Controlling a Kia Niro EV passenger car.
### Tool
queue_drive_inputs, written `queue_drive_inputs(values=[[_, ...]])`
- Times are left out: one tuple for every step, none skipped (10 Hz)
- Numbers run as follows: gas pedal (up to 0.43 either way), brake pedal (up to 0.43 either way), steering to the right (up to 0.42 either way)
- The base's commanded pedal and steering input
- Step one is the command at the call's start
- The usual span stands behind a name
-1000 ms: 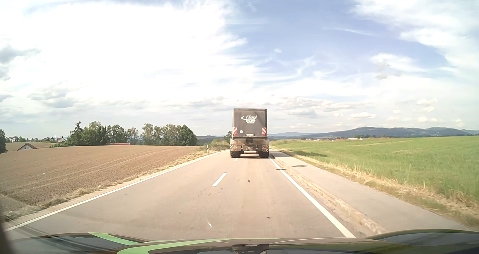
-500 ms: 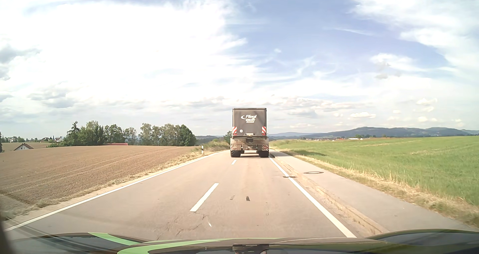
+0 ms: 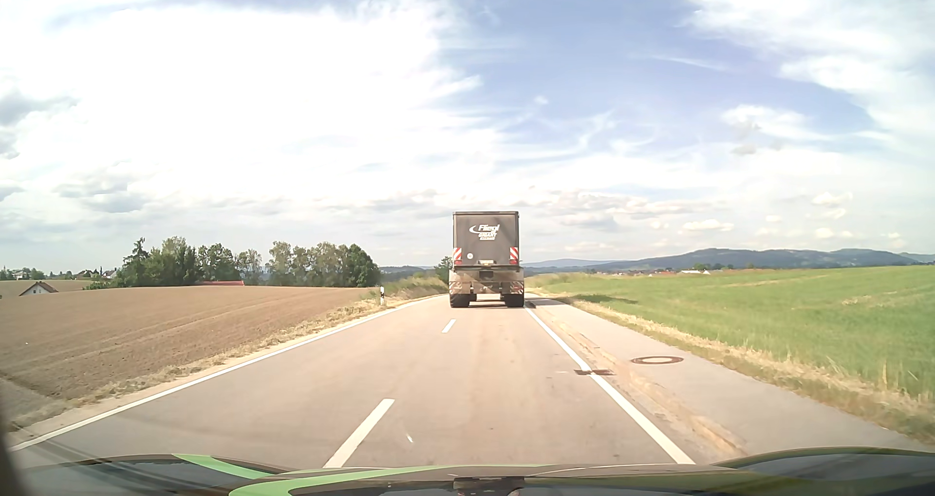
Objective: Follow the waypoints while adhering to traffic rules and regulations
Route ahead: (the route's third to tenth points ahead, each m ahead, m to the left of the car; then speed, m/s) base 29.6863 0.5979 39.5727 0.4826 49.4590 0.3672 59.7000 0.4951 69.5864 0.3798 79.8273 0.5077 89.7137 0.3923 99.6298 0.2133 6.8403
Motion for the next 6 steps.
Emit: queue_drive_inputs(values=[[0.059,0.0,0.001],[0.047,0.0,0.001],[0.047,0.0,0.001],[0.047,0.0,0.001],[0.047,0.0,0.001],[0.047,0.0,0.001]])
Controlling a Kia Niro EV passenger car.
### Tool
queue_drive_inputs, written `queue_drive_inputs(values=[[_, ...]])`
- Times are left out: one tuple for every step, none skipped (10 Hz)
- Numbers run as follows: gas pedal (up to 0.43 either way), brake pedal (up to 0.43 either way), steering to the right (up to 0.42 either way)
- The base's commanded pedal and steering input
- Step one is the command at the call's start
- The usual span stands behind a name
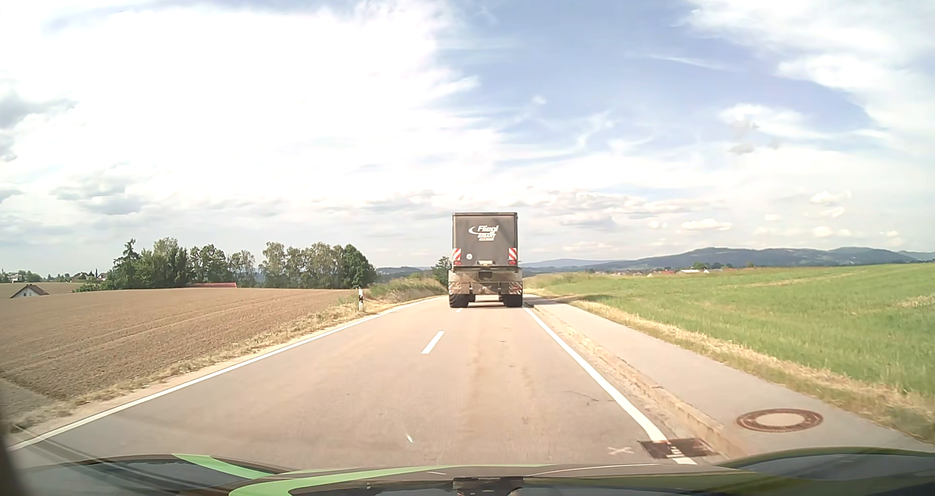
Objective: Follow the waypoints while adhering to traffic rules and regulations
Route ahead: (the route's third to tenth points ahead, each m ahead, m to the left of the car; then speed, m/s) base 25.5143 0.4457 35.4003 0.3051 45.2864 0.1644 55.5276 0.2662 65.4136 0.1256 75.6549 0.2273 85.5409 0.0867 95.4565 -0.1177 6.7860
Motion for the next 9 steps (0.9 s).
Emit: queue_drive_inputs(values=[[0.047,0.0,0.001],[0.047,0.0,0.001],[0.059,0.0,0.001],[0.059,0.0,0.001],[0.059,0.0,0.001],[0.059,0.0,0.001],[0.059,0.0,0.001],[0.059,0.0,0.001],[0.059,0.0,0.001]])
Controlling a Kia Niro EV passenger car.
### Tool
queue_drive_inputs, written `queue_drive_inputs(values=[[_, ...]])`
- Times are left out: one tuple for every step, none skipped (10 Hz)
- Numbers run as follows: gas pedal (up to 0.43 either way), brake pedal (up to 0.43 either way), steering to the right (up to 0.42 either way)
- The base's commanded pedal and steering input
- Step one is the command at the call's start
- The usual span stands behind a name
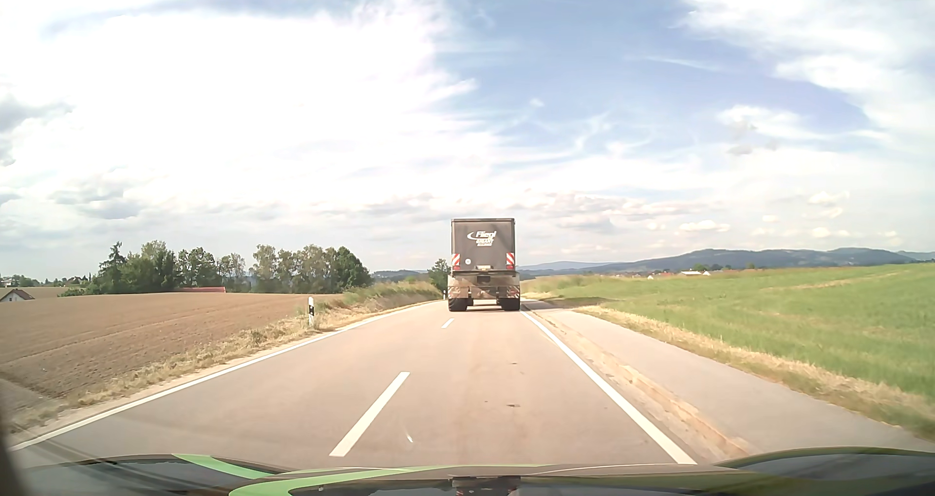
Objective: Follow the waypoints while adhering to traffic rules and regulations
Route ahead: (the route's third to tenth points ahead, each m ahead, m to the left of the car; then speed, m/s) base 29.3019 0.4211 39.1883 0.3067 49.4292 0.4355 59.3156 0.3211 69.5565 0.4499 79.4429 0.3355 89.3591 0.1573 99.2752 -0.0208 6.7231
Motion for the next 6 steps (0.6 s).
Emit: queue_drive_inputs(values=[[0.098,0.0,0.0],[0.11,0.0,0.0],[0.11,0.0,0.0],[0.11,0.0,0.0],[0.11,0.0,0.0],[0.11,0.0,0.0]])
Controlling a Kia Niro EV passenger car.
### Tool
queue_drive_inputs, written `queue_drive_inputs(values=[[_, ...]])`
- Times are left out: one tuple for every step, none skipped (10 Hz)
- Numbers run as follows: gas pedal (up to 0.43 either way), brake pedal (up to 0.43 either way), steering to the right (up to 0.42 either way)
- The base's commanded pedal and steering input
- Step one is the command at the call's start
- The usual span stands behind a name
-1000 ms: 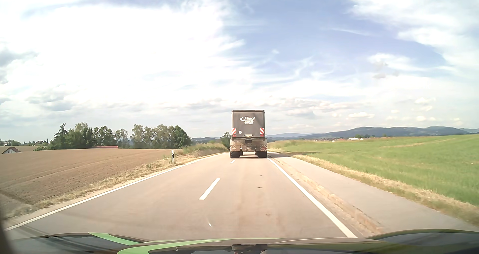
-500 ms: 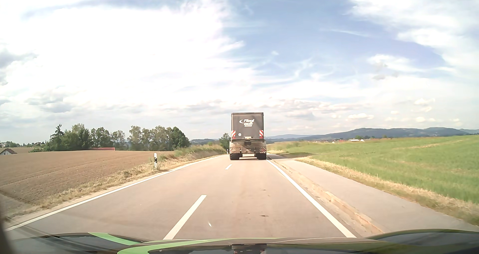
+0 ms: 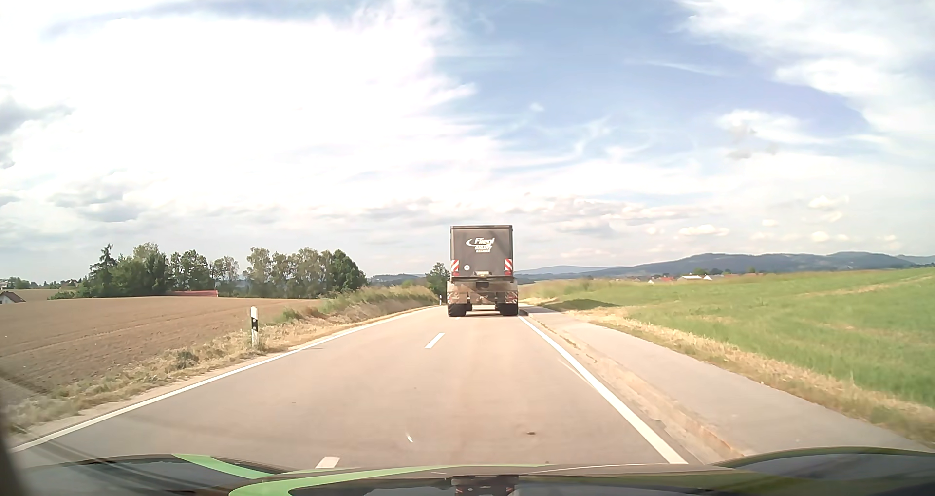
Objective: Follow the waypoints while adhering to traffic rules and regulations
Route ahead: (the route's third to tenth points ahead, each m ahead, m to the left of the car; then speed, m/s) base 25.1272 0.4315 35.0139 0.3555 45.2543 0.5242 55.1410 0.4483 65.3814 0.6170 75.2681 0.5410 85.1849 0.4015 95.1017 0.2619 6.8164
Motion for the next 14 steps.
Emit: queue_drive_inputs(values=[[0.11,0.0,0.0],[0.118,0.0,0.0],[0.118,0.0,0.0],[0.118,0.0,0.0],[0.118,0.0,0.0],[0.118,0.0,0.001],[0.13,0.0,0.0],[0.13,0.0,0.0],[0.13,0.0,0.0],[0.13,0.0,0.0],[0.13,0.0,0.0],[0.13,0.0,0.0],[0.13,0.0,0.0],[0.13,0.0,0.0]])
